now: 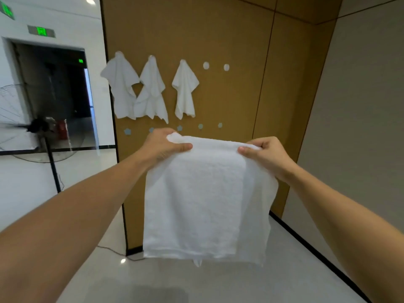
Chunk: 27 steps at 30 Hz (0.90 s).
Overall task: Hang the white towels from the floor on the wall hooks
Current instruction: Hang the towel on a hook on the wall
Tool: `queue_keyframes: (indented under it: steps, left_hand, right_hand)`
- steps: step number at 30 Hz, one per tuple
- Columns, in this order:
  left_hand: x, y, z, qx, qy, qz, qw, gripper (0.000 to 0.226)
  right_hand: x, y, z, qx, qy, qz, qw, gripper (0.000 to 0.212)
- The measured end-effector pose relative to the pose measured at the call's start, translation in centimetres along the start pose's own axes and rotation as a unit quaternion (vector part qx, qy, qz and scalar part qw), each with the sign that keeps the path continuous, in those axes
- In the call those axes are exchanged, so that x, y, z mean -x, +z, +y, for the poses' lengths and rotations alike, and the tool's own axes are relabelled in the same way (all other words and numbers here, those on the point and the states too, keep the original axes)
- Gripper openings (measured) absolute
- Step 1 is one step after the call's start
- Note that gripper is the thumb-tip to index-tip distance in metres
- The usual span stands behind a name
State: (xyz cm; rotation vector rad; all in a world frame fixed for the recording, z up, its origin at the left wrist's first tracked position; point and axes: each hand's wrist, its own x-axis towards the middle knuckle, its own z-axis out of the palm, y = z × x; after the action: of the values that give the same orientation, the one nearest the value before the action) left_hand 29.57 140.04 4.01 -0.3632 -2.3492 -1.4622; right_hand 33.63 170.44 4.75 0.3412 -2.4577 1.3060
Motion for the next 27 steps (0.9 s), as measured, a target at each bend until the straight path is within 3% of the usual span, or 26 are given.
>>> queue_keyframes:
  steps: [13,19,24,27]
  left_hand:
    - [-29.4,3.2,-7.4,-0.106,0.105,0.077,0.986,0.038]
    - [-40.9,5.4,-10.1,-0.14,0.154,0.119,0.971,0.028]
    - [-49.7,9.0,-12.1,-0.18,0.202,0.159,0.949,0.026]
    - [-54.8,11.5,-13.0,-0.277,0.274,0.174,0.904,0.023]
  right_hand:
    - [-30.5,5.9,8.6,0.12,-0.026,0.108,0.987,0.026]
    - [-42.6,5.6,12.1,0.152,-0.066,0.119,0.979,0.037]
    - [-52.2,4.7,16.2,0.271,-0.166,0.141,0.938,0.026]
    - [-58.4,3.9,19.0,0.261,-0.256,0.169,0.915,0.026]
